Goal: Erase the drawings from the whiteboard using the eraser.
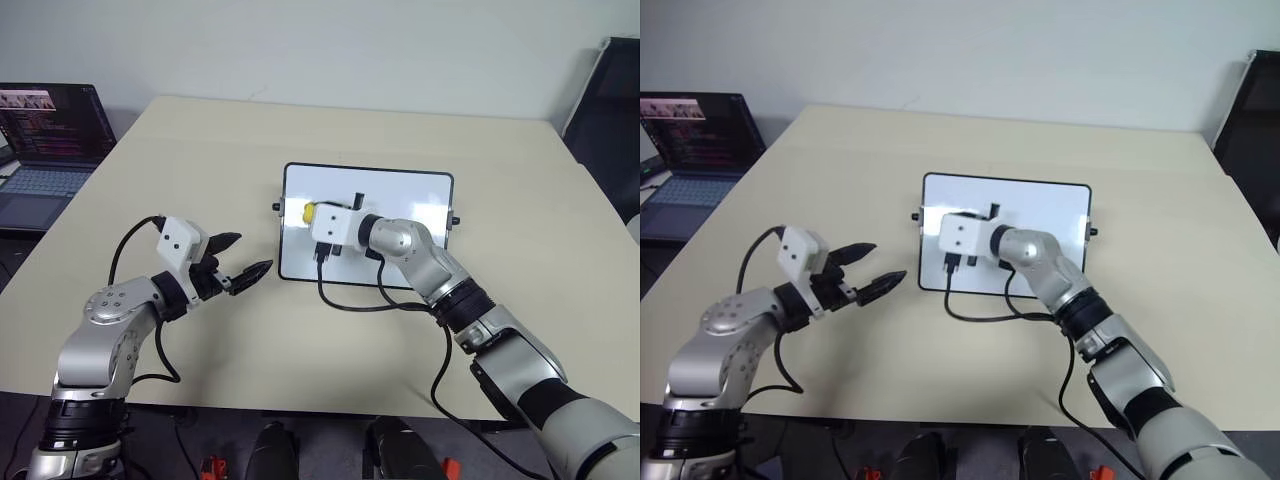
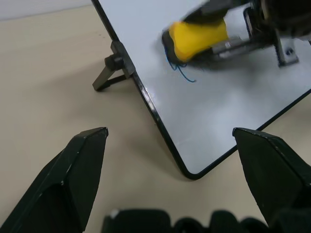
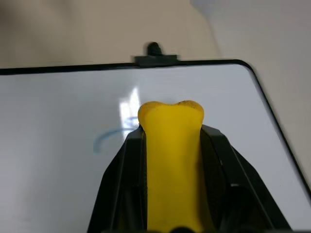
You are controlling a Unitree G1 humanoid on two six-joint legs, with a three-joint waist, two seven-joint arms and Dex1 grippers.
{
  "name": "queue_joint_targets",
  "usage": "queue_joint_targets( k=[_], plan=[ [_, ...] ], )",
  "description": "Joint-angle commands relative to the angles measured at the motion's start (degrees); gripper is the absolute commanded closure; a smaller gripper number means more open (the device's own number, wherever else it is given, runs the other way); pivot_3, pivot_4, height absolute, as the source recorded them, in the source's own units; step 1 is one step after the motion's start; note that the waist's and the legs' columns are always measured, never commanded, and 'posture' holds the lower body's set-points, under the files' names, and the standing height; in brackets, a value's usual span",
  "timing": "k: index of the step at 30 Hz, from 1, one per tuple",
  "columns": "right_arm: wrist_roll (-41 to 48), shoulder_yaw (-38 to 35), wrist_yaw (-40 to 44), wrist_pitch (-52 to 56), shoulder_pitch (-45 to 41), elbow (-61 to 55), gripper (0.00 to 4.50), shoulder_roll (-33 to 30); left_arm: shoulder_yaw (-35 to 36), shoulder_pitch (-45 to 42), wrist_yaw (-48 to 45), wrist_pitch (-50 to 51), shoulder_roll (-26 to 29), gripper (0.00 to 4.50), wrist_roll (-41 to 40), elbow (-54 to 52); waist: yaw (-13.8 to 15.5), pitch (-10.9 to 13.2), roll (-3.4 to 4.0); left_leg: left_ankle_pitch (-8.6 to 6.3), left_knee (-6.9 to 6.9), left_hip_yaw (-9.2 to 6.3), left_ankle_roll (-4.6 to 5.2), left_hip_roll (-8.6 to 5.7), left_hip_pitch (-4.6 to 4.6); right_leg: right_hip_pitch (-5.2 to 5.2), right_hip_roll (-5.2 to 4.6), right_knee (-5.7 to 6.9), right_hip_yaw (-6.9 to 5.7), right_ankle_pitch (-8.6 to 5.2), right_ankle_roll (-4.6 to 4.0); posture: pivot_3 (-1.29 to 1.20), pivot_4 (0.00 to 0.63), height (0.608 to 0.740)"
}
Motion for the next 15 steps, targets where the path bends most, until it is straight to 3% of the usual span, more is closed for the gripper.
queue_joint_targets(
  k=[1, 8, 15],
  plan=[
    [0.0, 1.3, 6.4, 2.4, 1.8, -1.4, 3.38, -1.9, 0.9, -1.2, -0.7, -1.7, 0.4, 0.0, 0.3, 0.2, 0.1, 0.0, 0.01, 0.0, 0.0, -0.02, 0.0, 0.0, 0.0, 0.02, 0.0, 0.0, -0.02, 0.0, 0.0, 0.0, 0.15, 0.74],
    [-1.3, -2.7, -3.7, 2.2, -2.7, 3.3, 3.38, 0.4, 0.8, -1.4, -1.2, -1.9, 0.3, 0.0, 0.6, 0.2, 0.1, 0.0, 0.03, 0.12, 0.07, -0.04, 0.05, 0.0, 0.01, 0.01, 0.0, 0.02, -0.01, -0.04, 0.09, 0.0, 0.15, 0.74],
    [1.3, -2.2, 3.4, 5.2, -3.0, 5.1, 3.38, 1.4, 0.6, -1.6, -1.5, -2.0, 0.2, 0.0, 0.6, 0.2, 0.0, 0.0, 0.02, 0.2, 0.07, -0.05, 0.05, 0.0, 0.01, 0.02, 0.02, 0.02, -0.01, -0.07, -0.02, 0.0, 0.15, 0.74]
  ],
)
